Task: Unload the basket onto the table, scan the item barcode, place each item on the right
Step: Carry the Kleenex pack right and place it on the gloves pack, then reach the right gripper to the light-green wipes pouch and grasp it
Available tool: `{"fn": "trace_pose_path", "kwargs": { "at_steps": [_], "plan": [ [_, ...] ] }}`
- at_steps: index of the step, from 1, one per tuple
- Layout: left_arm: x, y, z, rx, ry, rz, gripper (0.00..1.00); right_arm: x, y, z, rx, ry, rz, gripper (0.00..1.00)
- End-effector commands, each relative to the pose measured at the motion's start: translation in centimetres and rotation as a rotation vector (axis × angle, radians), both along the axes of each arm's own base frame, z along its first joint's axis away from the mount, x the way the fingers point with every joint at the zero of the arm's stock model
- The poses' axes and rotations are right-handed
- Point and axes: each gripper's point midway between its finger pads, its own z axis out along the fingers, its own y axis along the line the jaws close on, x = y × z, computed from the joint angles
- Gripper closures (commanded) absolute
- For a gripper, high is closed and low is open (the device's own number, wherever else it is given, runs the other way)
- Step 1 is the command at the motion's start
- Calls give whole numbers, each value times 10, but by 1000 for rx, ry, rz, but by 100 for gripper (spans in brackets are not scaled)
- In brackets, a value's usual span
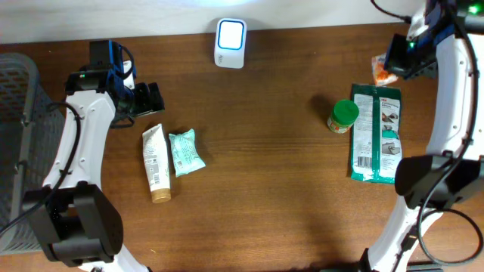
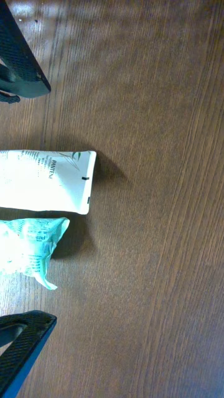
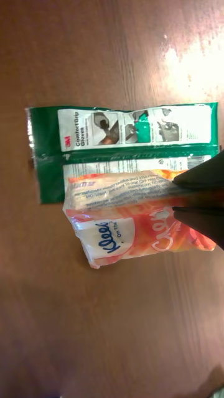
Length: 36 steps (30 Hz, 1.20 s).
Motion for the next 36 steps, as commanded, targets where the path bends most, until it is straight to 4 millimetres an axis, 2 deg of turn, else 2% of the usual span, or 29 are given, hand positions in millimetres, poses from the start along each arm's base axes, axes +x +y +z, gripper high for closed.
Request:
{"fn": "trace_pose_path", "kwargs": {
  "at_steps": [1,4,6,9,11,12,13,14,16,17,18,20,21,22,25,26,27,28,32,33,35,36],
  "plan": [
    [2,1,8,5,-20,0,1,-13,-6,-58,12,166,-21,96],
    [2,1,8,5,-20,0,1,-33,-11,-111,-17,298,-28,96],
    [2,1,8,5,-20,0,1,-43,-12,-134,-24,346,-28,96],
    [2,1,8,5,-20,0,1,-40,-12,-137,-24,333,-29,95],
    [2,1,8,5,-20,0,1,-40,-12,-137,-22,333,-29,77],
    [2,1,8,5,-20,0,1,-39,-12,-137,-23,329,-29,63],
    [2,1,8,5,-20,0,1,-37,-13,-137,-24,322,-29,57],
    [2,1,8,5,-20,0,1,-33,-13,-132,-23,305,-29,55],
    [2,1,8,5,-20,0,1,-17,-1,-109,38,226,27,53],
    [2,1,8,5,-20,0,1,-6,16,-86,106,156,102,49],
    [2,1,8,5,-20,0,1,3,35,-53,157,80,174,46],
    [2,1,8,5,-20,0,1,9,60,-14,152,2,236,44],
    [2,1,8,5,-20,0,1,12,83,4,155,-42,290,44],
    [2,2,8,5,-20,3,1,14,111,12,165,-64,350,43],
    [2,2,8,5,-20,2,1,3,171,1,193,-18,469,37],
    [2,2,8,5,-20,2,1,-5,198,-10,197,17,528,32],
    [2,2,8,5,-20,2,1,-11,215,-21,200,47,566,32],
    [2,2,8,5,-20,2,1,-23,239,-40,215,105,580,32],
    [2,2,8,5,-20,2,1,-37,291,-77,297,138,669,32],
    [2,2,8,5,-20,2,1,-37,316,-87,336,110,709,32],
    [3,2,8,4,-24,2,1,-34,338,-87,349,56,759,33],
    [8,2,11,3,-49,1,1,-33,356,-84,351,9,800,33]
  ]
}}
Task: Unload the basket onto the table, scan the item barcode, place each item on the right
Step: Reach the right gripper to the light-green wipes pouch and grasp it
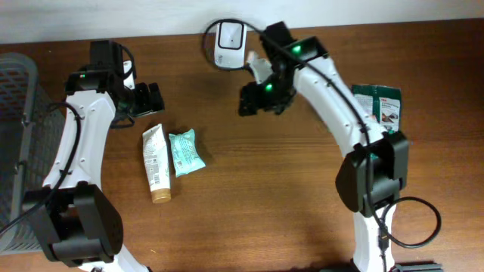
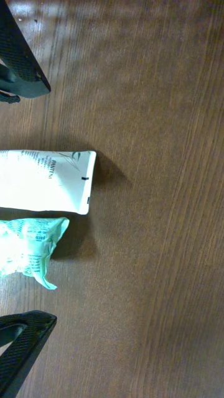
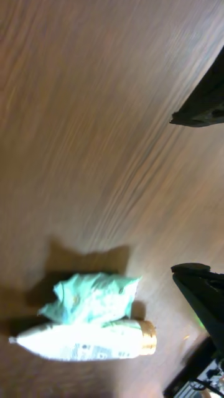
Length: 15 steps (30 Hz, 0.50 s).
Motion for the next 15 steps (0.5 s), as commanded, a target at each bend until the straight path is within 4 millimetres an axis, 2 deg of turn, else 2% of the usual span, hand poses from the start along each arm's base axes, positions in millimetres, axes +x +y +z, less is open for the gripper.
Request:
{"fn": "trace_pose_path", "kwargs": {
  "at_steps": [1,3,5,8,10,11,15],
  "plan": [
    [10,1,12,2,-57,1,1,-7,44,10,72,-65,79,33],
    [11,8,22,3,-70,14,1,-7,74,16,109,-133,133,33],
    [12,28,59,8,-119,61,1,-7,100,22,136,-199,157,33],
    [4,64,114,13,-194,158,1,5,121,14,154,-231,101,33],
    [-3,74,123,-18,-204,220,1,13,132,-3,178,-223,92,33],
    [-4,71,121,-33,-194,215,0,14,143,-18,208,-206,111,32],
    [-7,71,119,-35,-176,215,1,9,161,-59,223,-155,149,25]
  ]
}}
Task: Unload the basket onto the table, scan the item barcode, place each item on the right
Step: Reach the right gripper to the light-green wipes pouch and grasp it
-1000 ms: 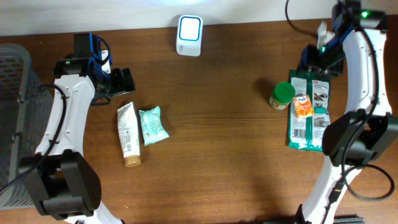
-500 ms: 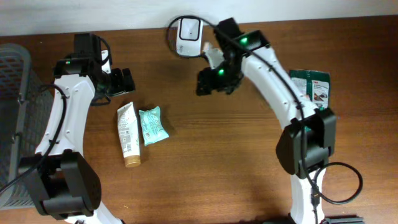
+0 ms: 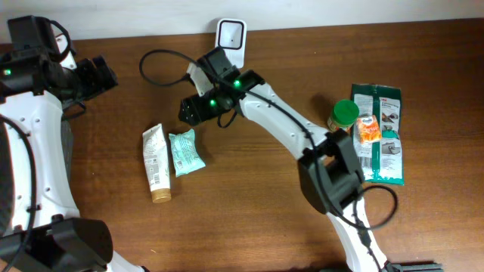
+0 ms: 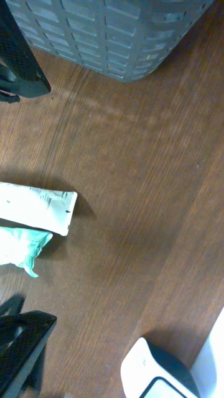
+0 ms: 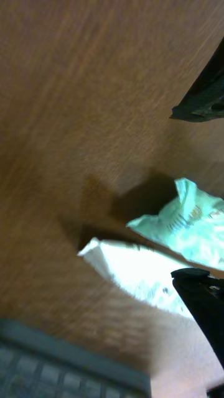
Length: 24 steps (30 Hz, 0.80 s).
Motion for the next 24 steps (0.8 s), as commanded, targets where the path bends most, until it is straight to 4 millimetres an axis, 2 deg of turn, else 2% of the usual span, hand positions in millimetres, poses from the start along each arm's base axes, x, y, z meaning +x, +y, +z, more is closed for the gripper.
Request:
{"fn": "trace_pose_path", "kwargs": {
  "at_steps": [1,7,9,14,16,19,20,21,24],
  "plan": [
    [-1,-2,5,-19,-10,10,1,-14,18,-30,7,52,45,25],
    [-4,-2,-2,-23,12,10,1,-32,28,-62,-1,132,83,26],
    [-5,-3,-5,-25,20,10,1,-39,24,-66,-18,168,87,34],
    [-5,-2,-5,-25,21,10,1,-43,21,-82,-36,191,88,36],
    [-5,-2,-5,-25,21,10,1,-43,23,-88,-30,195,92,48],
    [-5,-2,-5,-25,21,10,1,-42,27,-90,-7,195,102,90],
    [-5,-3,-6,-26,22,10,1,-41,26,-90,-7,195,100,96],
    [-6,-3,-6,-26,24,10,1,-35,21,-86,-3,189,89,96],
    [-6,-3,-6,-27,25,10,1,-4,-16,-42,11,143,20,96]
  ]
}}
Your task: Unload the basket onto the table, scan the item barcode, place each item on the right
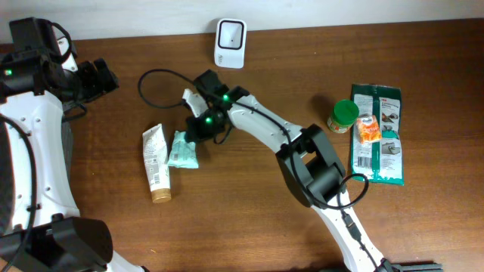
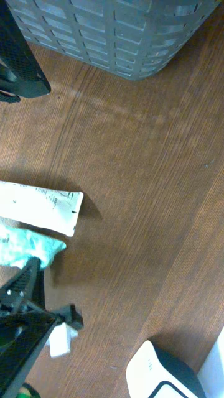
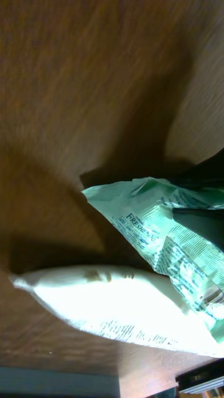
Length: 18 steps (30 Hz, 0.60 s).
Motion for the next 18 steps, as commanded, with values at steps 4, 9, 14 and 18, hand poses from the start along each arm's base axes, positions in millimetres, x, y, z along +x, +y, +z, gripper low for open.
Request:
{"fn": "trace_pose_path", "kwargs": {
  "at_steps": [4,9,14,18],
  "plan": [
    [-2,-1,-1,-17,2,9,0,46,-126,74,-158,-22,-240,95],
    [1,-11,-1,-17,-1,-14,4,30,-162,38,-331,261,-628,96],
    [12,-41,-18,-22,33,-86,4,35,-167,42,-338,121,-423,37],
    [21,-86,-47,-99,98,-177,13,62,-200,52,-267,-67,-184,33]
  ]
}}
